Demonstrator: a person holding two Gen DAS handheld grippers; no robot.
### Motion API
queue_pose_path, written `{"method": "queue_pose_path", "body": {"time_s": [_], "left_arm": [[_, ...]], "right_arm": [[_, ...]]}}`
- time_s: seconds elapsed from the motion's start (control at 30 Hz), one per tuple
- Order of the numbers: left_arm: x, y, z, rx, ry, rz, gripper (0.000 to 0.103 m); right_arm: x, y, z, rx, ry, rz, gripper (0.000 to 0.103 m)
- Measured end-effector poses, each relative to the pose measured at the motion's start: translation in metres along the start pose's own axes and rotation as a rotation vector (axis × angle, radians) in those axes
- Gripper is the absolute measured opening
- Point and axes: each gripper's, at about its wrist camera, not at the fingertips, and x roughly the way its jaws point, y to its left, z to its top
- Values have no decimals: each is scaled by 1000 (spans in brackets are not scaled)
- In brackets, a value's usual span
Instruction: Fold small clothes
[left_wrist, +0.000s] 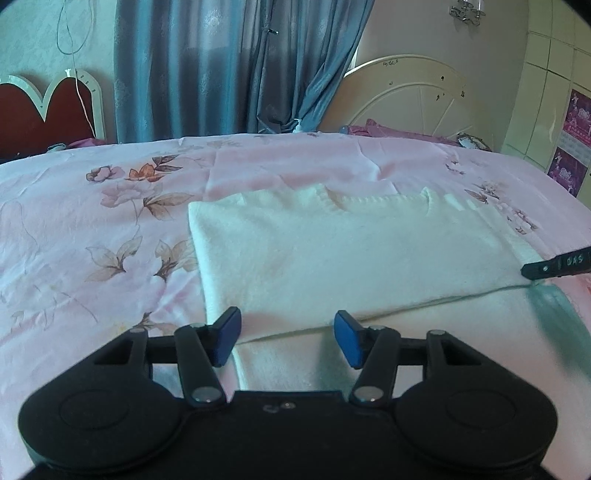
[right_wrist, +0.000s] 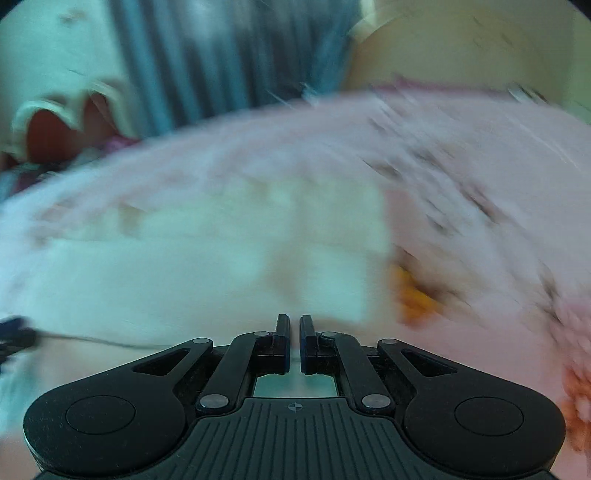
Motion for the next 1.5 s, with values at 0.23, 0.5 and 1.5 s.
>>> {"method": "queue_pose_path", "body": {"time_s": [0.23,0.5,1.5], "left_arm": [[2,0,-1,64,40,21,56],[-12,6,-4,38,25,8,58],[-167,12,-136,-208,118,-122,55]], "right_arm": [[-4,-1,0,-14,-9,-42,3],[-24,28,-8,-45,-82,-44,3],[-183,-70,-139,120,-22,116,46]]}}
